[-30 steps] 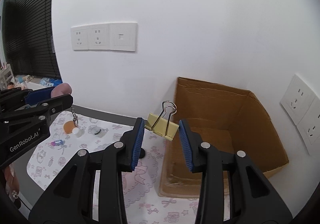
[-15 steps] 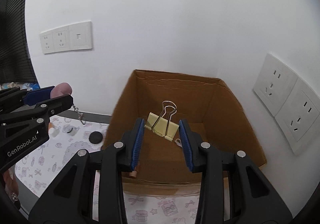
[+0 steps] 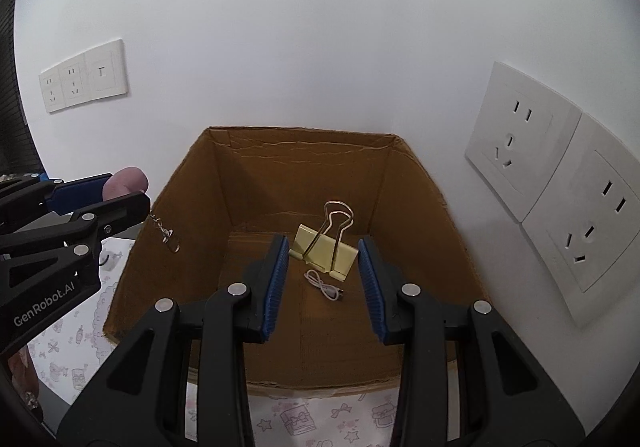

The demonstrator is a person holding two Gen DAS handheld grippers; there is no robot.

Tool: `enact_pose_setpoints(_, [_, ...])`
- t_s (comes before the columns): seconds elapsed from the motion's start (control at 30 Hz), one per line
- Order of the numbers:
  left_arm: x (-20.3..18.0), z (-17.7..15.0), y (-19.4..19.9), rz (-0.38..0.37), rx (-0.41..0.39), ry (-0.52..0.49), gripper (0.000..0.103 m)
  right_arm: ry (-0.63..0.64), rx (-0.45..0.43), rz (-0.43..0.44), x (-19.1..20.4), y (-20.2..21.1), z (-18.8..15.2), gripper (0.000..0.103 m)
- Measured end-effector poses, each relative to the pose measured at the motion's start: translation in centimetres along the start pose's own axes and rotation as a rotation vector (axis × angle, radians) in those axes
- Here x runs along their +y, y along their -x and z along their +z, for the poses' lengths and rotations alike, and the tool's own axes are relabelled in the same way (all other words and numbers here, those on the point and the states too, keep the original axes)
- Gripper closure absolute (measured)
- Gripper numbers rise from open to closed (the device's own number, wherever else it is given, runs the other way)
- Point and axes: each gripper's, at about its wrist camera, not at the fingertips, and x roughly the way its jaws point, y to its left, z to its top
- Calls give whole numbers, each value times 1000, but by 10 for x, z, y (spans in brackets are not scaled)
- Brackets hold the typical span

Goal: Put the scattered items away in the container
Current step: 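Open both tools over the box to drop the keychain and clip, then move both tools back over the mat toward the remaining items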

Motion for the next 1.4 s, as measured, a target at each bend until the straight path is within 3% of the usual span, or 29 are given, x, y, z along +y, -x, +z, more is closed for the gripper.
enact_pose_setpoints(0.6, [-29,4,-43,-51,64,-17,69,-38,48,-17,-28,-28,-6,66])
enact_pose_setpoints(0.73, [-29,5,-49,-125,97,17,68,-40,49,-19,-32,-31,-5,65])
enact_pose_setpoints(0.77, [-29,5,-50,-141,112,26,68,-39,52,-21,-33,-32,-5,56])
enact_pose_setpoints(0.8, [-28,5,-52,-146,125,33,68,-36,57,-31,-33,-33,-5,33])
enact_pose_setpoints(0.83, [-28,5,-53,-140,131,36,68,-35,56,-51,-33,-34,-5,24])
enact_pose_setpoints(0.9, [-28,5,-55,-111,137,34,65,-32,42,-80,-33,-32,-4,16])
enact_pose_setpoints(1.17, [-25,1,-65,-54,211,38,44,-21,32,-74,-28,-29,-4,16])
enact_pose_setpoints(1.4, [-19,1,-59,-52,201,56,42,-24,28,-73,-23,-24,-3,16])
